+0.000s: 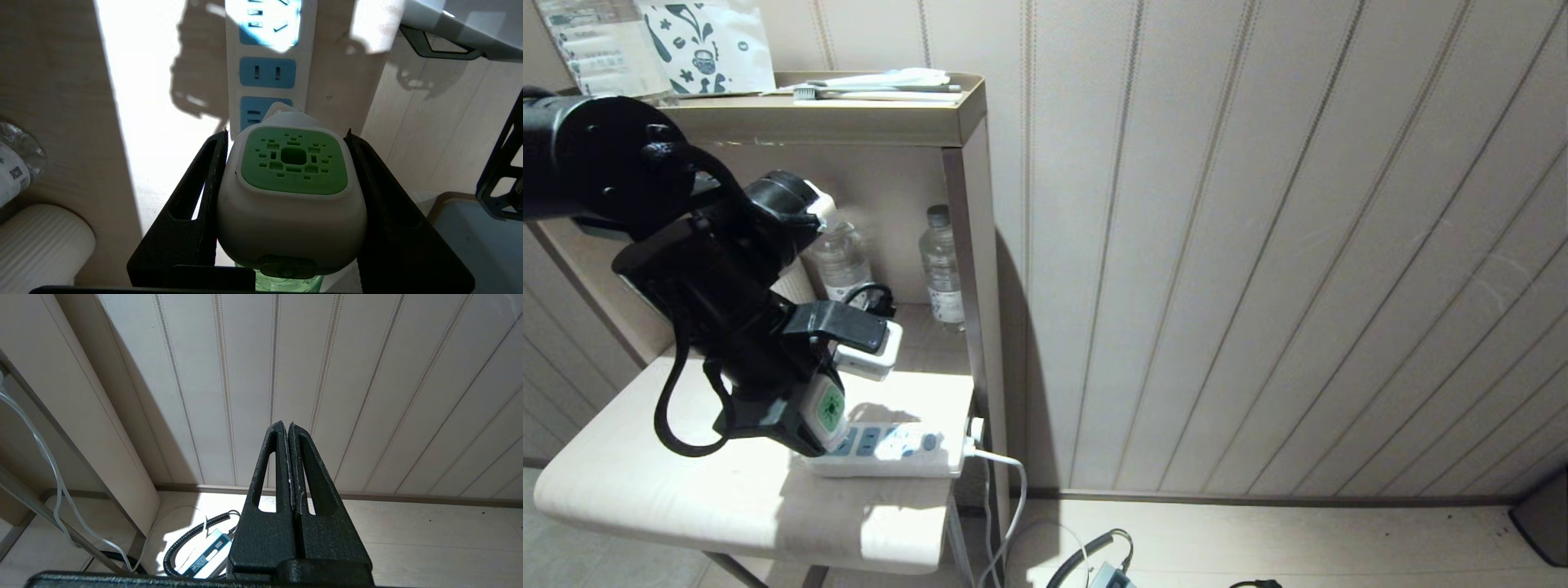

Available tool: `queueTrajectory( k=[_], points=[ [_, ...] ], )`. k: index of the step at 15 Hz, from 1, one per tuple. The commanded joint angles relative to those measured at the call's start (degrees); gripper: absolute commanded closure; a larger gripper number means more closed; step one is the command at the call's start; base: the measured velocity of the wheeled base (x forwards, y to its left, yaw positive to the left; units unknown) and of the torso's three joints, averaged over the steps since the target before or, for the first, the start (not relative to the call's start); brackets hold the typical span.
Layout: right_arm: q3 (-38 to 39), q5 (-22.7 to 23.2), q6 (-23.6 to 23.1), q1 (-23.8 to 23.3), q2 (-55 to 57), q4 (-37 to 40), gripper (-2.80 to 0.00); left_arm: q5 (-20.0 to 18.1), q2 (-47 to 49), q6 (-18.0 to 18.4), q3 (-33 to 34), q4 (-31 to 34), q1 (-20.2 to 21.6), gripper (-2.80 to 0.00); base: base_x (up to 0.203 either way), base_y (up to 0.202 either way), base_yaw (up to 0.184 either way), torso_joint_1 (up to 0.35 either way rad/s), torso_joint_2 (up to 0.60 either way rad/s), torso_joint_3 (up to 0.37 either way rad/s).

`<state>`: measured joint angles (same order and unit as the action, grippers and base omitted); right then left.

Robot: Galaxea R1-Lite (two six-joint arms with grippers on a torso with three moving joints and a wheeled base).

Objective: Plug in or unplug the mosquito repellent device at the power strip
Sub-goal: Insert the plug into the socket

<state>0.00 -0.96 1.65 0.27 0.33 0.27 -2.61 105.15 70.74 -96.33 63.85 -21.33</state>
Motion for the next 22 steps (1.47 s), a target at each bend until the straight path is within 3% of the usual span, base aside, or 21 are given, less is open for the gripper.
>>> queueTrajectory(
  k=[1, 13, 17, 22],
  points=[
    [0.0, 0.0, 0.0, 0.0, 0.0, 0.0, 0.00, -0.1, 3.0, 0.3, -2.1, 0.3, 0.0, 0.00, 0.000, 0.000, 0.000, 0.000, 0.00, 0.000],
    [0.0, 0.0, 0.0, 0.0, 0.0, 0.0, 0.00, 0.3, 5.2, -1.1, -6.6, 4.7, -1.8, 0.00, 0.000, 0.000, 0.000, 0.000, 0.00, 0.000],
    [0.0, 0.0, 0.0, 0.0, 0.0, 0.0, 0.00, 1.0, 7.6, -7.4, -8.7, 4.3, -3.8, 0.00, 0.000, 0.000, 0.000, 0.000, 0.00, 0.000],
    [0.0, 0.0, 0.0, 0.0, 0.0, 0.0, 0.00, 1.4, 8.1, -11.9, -8.4, 4.9, -3.6, 0.00, 0.000, 0.000, 0.000, 0.000, 0.00, 0.000]
  ],
)
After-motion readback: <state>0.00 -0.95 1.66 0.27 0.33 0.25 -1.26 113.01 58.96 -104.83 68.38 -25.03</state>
